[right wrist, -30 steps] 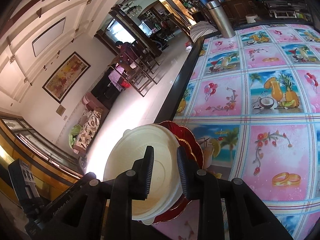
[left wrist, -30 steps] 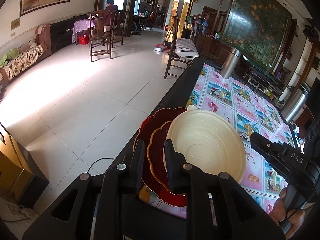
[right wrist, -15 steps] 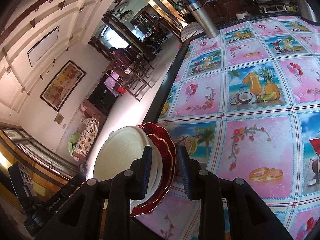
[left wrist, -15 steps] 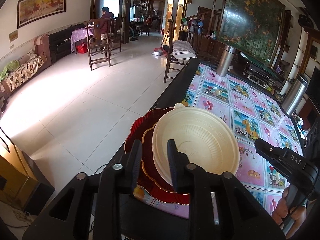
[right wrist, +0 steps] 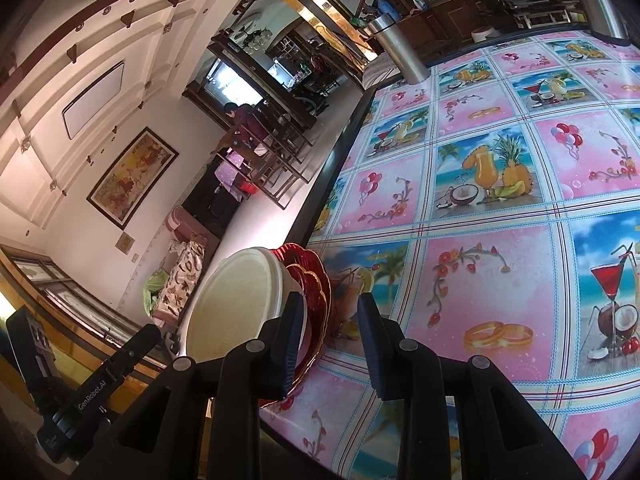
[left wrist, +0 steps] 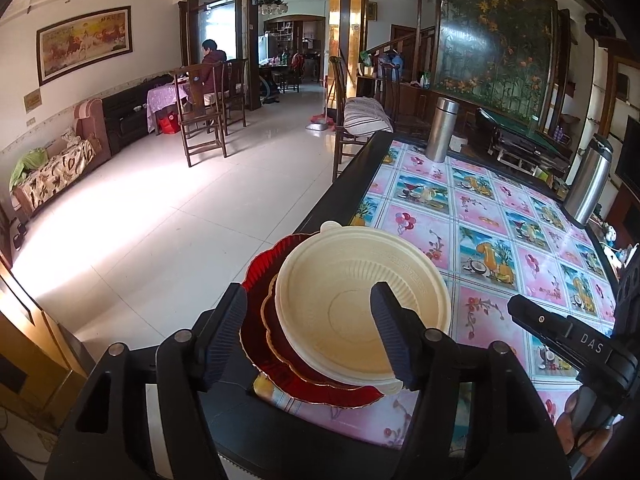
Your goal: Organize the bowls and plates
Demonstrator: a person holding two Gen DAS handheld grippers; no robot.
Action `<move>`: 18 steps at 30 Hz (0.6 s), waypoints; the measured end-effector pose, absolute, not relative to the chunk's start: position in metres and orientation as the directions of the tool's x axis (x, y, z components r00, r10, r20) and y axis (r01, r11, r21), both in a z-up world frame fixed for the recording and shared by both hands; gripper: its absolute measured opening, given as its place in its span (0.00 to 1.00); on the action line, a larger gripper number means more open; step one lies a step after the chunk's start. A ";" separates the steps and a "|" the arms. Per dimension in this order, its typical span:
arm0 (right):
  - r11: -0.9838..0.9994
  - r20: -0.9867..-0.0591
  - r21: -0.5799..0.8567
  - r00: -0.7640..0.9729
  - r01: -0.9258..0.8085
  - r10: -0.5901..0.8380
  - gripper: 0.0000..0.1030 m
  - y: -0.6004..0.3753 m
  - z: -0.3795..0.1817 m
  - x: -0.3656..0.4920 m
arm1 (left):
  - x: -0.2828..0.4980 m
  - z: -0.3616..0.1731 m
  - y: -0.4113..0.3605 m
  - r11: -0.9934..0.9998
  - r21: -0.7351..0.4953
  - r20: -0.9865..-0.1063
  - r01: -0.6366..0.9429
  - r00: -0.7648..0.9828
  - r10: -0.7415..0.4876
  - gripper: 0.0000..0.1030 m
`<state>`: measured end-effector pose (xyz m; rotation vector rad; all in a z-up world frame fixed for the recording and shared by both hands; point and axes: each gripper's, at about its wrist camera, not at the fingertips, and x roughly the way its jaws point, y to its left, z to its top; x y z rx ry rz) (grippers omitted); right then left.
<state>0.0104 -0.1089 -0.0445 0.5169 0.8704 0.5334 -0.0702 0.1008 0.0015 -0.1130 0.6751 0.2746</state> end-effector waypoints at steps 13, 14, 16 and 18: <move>0.732 -0.490 0.581 0.565 -0.357 0.664 0.30 -0.114 -0.023 -0.017 | -0.070 0.011 0.058 0.957 0.086 -0.555 -0.277 0.784 0.277 0.79; 0.732 -0.485 0.578 0.568 -0.362 0.664 0.31 -0.115 -0.022 -0.018 | -0.070 0.011 0.056 0.958 0.085 -0.554 -0.274 0.786 0.274 0.79; 0.735 -0.478 0.568 0.580 -0.370 0.660 0.32 -0.117 -0.019 -0.021 | -0.069 0.011 0.051 0.961 0.085 -0.556 -0.265 0.787 0.266 0.79; 0.738 -0.469 0.559 0.589 -0.379 0.658 0.34 -0.120 -0.017 -0.024 | -0.068 0.011 0.047 0.963 0.087 -0.559 -0.256 0.788 0.260 0.79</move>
